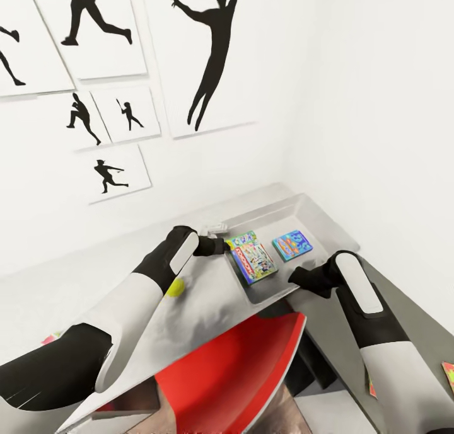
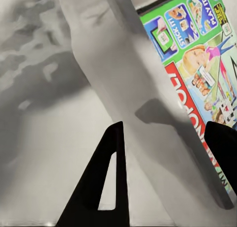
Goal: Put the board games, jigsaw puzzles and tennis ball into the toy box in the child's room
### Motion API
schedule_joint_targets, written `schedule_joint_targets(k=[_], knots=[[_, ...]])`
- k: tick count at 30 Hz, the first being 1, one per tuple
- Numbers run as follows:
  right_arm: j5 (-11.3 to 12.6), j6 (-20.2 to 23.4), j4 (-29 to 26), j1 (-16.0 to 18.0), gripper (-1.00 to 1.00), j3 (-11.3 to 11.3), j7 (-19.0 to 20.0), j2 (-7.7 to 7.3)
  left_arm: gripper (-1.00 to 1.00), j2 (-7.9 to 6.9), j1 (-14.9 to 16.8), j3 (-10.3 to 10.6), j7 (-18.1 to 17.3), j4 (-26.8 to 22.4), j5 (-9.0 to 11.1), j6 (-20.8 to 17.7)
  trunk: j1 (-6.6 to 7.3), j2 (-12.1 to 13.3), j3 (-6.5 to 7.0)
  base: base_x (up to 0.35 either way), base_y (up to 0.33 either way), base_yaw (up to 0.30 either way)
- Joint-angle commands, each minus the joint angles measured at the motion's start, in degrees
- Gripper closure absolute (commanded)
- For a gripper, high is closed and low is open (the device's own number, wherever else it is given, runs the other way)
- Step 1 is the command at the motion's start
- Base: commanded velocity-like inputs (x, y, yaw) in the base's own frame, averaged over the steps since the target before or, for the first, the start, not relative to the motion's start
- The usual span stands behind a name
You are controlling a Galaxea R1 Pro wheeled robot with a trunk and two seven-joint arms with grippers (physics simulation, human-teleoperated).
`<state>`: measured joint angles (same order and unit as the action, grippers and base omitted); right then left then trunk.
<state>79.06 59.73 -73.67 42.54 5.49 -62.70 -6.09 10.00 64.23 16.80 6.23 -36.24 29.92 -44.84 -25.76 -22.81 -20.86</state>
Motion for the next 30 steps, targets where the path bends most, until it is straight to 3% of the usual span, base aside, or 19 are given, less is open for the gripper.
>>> schedule_joint_targets(k=[1, 30], knots=[[1.7, -0.1, -0.7, 0.1, 1.00, 0.1, -0.5, -0.02, 1.00, 0.00, 0.0, 0.3, 0.5, 0.0, 1.8, -0.3, -0.02, -0.1, -0.04, -0.066, 0.106, 0.000], [1.7, -0.1, -0.9, 0.0, 1.00, 0.2, -0.5, -0.06, 1.00, 0.00, 0.0, 0.3, 0.5, -0.1, 1.8, -0.3, -0.02, -0.1, 2.05, -0.013, 0.053, 0.000]])
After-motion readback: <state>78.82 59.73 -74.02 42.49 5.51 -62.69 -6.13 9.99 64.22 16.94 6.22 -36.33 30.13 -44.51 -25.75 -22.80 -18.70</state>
